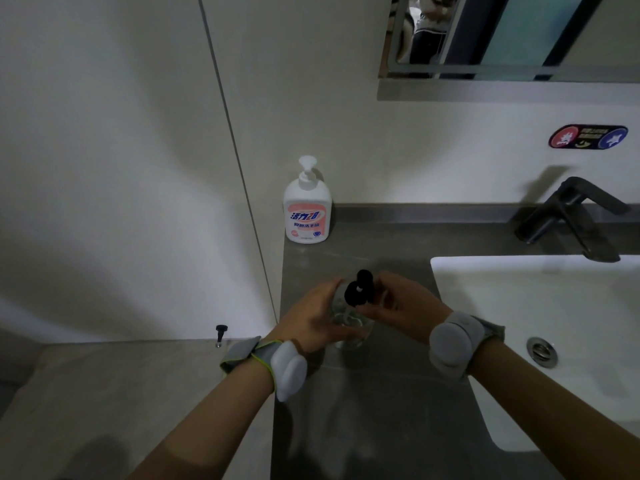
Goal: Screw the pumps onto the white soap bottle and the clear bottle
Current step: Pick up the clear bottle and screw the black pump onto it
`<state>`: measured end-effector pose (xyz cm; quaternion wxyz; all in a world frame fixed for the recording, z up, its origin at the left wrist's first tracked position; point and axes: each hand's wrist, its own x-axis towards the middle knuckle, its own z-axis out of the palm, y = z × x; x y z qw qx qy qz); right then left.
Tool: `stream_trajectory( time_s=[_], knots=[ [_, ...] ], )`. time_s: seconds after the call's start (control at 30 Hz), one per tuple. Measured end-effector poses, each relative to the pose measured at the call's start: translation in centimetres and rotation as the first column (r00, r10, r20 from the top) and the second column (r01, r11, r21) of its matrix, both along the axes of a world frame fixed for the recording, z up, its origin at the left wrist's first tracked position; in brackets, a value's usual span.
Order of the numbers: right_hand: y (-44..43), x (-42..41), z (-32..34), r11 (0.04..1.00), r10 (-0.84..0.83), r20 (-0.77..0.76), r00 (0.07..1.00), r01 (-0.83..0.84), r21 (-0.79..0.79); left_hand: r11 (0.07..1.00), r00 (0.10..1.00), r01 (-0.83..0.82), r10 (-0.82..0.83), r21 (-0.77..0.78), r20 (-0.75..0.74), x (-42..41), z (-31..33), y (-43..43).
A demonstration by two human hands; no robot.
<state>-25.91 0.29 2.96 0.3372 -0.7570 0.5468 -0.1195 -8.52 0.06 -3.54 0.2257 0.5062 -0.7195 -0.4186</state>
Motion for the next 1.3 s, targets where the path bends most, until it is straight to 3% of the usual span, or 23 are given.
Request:
stream_trajectory(
  time_s=[0.17, 0.33, 0.5, 0.63, 0.8, 0.93, 1.03, 1.17, 1.3],
  knots=[
    [0.1, 0.1, -0.1, 0.997, 0.064, -0.005, 0.998, -0.064, -0.041, 1.0, 1.0, -0.004, 0.004, -0.013, -0.006, 0.1, -0.4, -0.1],
    [-0.1, 0.2, -0.2, 0.999, -0.011, -0.017, 1.0, 0.01, -0.044, 1.0, 1.0, 0.004, -0.004, 0.01, 0.016, 0.2, -0.7, -0.2],
    [0.0, 0.5, -0.5, 0.992, 0.07, 0.002, 0.998, -0.069, -0.104, 1.0, 1.0, -0.011, 0.011, -0.002, 0.013, 0.1, -0.7, -0.1],
    [-0.4, 0.1, -0.4, 0.999, -0.035, -0.031, 0.999, 0.033, -0.036, 0.999, 0.999, -0.005, 0.004, 0.036, 0.036, 0.1, -0.5, -0.1],
    [-0.3, 0.3, -0.5, 0.995, 0.036, 0.019, 0.999, -0.034, -0.099, 0.999, 0.999, -0.015, 0.014, 0.037, 0.03, -0.1, -0.3, -0.2],
    [-0.3, 1.0, -1.1, 0.996, -0.067, 0.032, 0.997, 0.069, -0.061, 0.999, 1.0, 0.001, -0.002, 0.054, 0.027, -0.1, -0.6, 0.0],
    [-0.3, 1.1, -1.5, 0.997, -0.032, 0.017, 0.999, 0.033, -0.063, 0.998, 1.0, -0.003, 0.001, 0.065, 0.021, 0.1, -0.7, -0.1],
    [-0.1, 1.1, -1.5, 0.992, -0.108, 0.055, 0.993, 0.111, -0.052, 0.999, 0.998, 0.005, -0.008, 0.047, 0.059, -0.1, -1.1, 0.2],
    [-0.1, 1.1, -1.5, 0.999, -0.037, 0.003, 0.999, 0.037, -0.021, 0.999, 1.0, -0.021, 0.02, 0.047, 0.01, -0.1, -1.1, 0.1]
  ],
)
